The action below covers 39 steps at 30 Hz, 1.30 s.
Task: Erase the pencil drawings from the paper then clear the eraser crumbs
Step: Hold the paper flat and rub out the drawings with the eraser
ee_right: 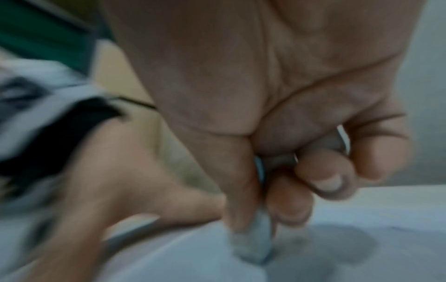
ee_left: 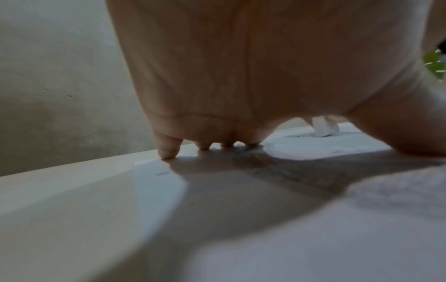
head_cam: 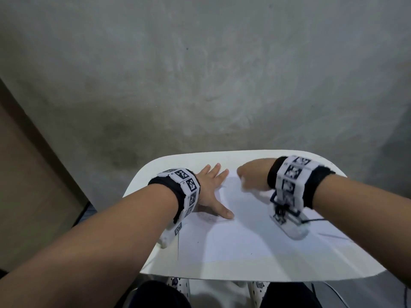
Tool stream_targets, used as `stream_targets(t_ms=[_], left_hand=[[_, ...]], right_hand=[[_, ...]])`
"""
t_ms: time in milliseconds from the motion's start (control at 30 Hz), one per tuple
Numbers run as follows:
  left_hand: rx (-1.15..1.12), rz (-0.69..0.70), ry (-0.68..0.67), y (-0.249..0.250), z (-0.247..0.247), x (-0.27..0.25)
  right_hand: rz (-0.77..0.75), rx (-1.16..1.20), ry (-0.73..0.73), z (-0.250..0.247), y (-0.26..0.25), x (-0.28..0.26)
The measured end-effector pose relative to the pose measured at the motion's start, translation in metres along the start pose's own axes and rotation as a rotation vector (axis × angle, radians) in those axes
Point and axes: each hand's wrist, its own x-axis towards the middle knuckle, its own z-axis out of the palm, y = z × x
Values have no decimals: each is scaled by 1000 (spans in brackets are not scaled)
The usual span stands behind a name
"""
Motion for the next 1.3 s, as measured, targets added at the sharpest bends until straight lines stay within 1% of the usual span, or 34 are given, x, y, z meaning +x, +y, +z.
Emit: stream_targets(t_ms=[67, 133, 200, 233, 300, 367, 400, 467, 500, 567, 633, 667, 700, 800, 867, 933, 1000, 1033, 1067, 1100, 1167, 1200, 1267, 1300], left_hand=[[-8, -4, -3, 1, 0, -1], [-8, -4, -5, 1, -1, -1], [-5, -3, -14, -1, -1, 1], [-4, -3, -18, -2, -1, 2], [-13, -2, -18, -3, 0, 4], [-12, 2, -10, -3, 2, 4], [-7, 3, -3, -3, 2, 4], [-2, 0, 4, -3, 2, 4], [-1, -3, 6, -3, 3, 4], [7, -8, 5, -3, 3, 6], [14, -7, 2, -4, 3, 7], [15, -7, 4, -4, 3, 8], [16, -9, 6, -3, 3, 8], [30, -16, 5, -1, 2, 6], [36, -20, 8, -1, 3, 7], [34, -23, 5, -1, 3, 7], [20, -21, -5, -2, 2, 6], [15, -18, -6, -2, 2, 5], [12, -14, -3, -1, 1, 4], [14, -12, 1, -1, 1, 3], [29, -16, 11, 1, 1, 3], [37, -21, 14, 2, 1, 3], [44, -21, 13, 1, 1, 4], [39, -17, 12, 0, 2, 4]], right_hand=[[85, 87, 22, -7, 17, 5], [113, 157, 123, -13, 26, 10], [49, 185, 203, -21, 17, 10], [-4, 175, 211, -23, 11, 10], [-85, 133, 195, -19, 7, 11], [-109, 73, 169, -13, 11, 9], [-101, 38, 129, -13, 13, 8], [-88, -43, -1, -18, 15, 2], [-70, -44, -32, -22, 15, 1], [-69, -28, 18, -29, 11, 2], [-85, 27, 136, -30, 6, 3], [-88, 50, 167, -29, 4, 4], [-92, 65, 154, -27, 3, 2], [-75, 23, -16, -26, 7, -7], [-63, 1, -71, -28, 10, -9], [-68, 10, -30, -29, 8, -8], [-73, 75, 95, -26, 5, -2], [-73, 128, 128, -24, 5, 0], [-78, 154, 118, -22, 7, -1], [-84, 153, 77, -22, 8, -3], [-84, 94, -5, -23, 10, -7], [-87, 51, -19, -26, 10, -8], [-93, 23, 12, -28, 5, -6], [-96, 54, 48, -27, 3, -4]])
